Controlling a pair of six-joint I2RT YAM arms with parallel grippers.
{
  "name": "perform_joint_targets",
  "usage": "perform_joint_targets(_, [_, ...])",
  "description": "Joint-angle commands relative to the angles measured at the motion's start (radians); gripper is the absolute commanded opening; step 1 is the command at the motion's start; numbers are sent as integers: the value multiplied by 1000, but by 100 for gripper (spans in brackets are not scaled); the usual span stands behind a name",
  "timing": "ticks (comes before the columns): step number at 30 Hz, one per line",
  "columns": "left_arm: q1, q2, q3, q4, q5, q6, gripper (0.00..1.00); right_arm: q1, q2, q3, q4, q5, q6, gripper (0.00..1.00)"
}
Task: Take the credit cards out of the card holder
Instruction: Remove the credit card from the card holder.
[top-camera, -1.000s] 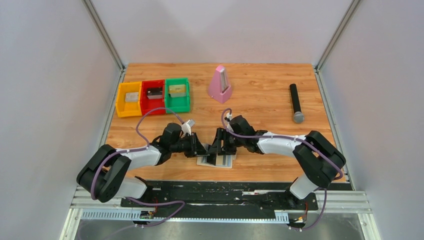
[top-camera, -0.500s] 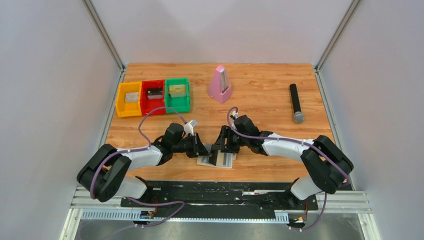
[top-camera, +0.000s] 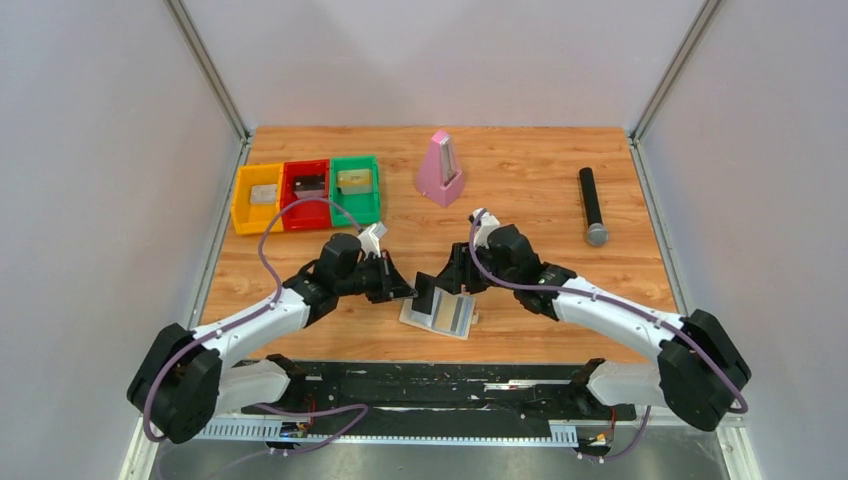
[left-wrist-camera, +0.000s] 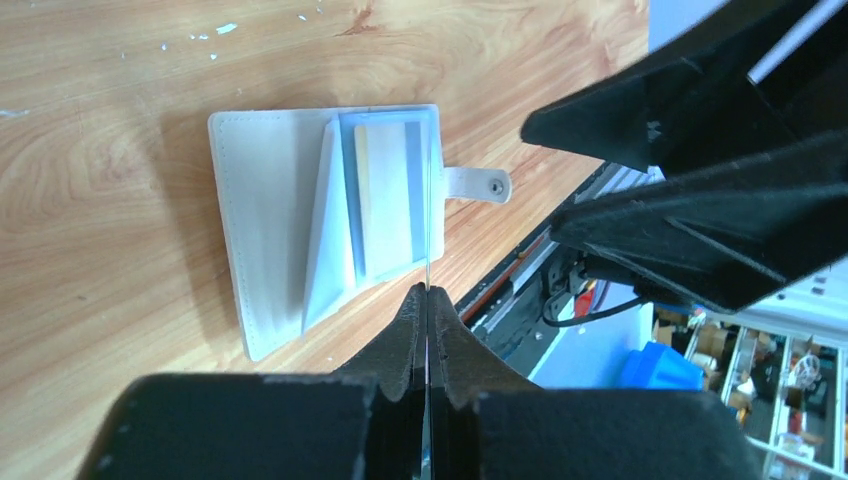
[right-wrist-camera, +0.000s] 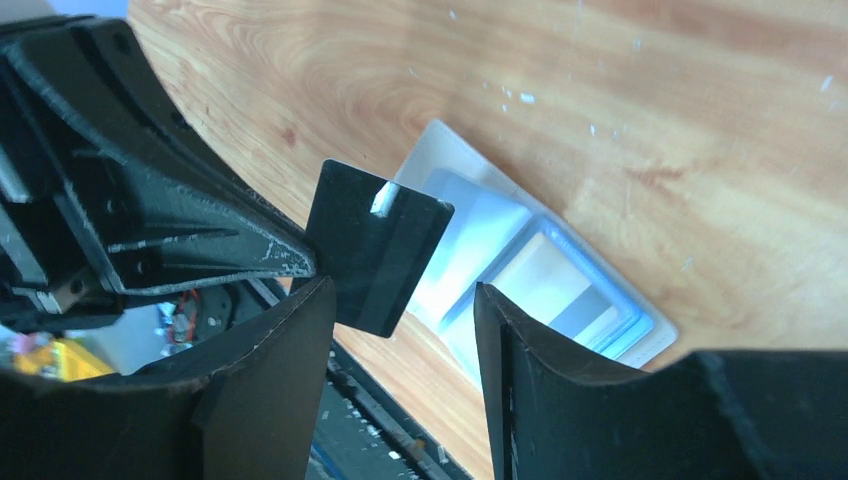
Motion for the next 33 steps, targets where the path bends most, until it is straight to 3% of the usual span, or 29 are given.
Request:
perform_joint_targets(1, [-2, -68, 121, -246, -86, -54, 0, 42, -131, -81, 204, 27, -331, 52])
perform_joint_targets(5, [-3, -144, 206, -417, -207, -111, 0, 153, -300, -259, 467, 75, -729, 50])
perform_joint_targets(10, [-3, -226, 226, -472, -280, -242, 0, 188, -413, -343, 530, -21, -942, 50])
perform_joint_targets(20, [-2, -293, 205, -461, -265, -465, 0, 331, -295, -288, 531, 127, -1180, 50])
perform_joint_targets(27, [-2, -307, 181, -440, -238, -520, 0, 408, -161, -266, 720, 313, -1274, 49])
perform_joint_targets(33, [-3, -307, 147, -375, -205, -566, 0, 450, -72, -251, 826, 382, -1364, 47])
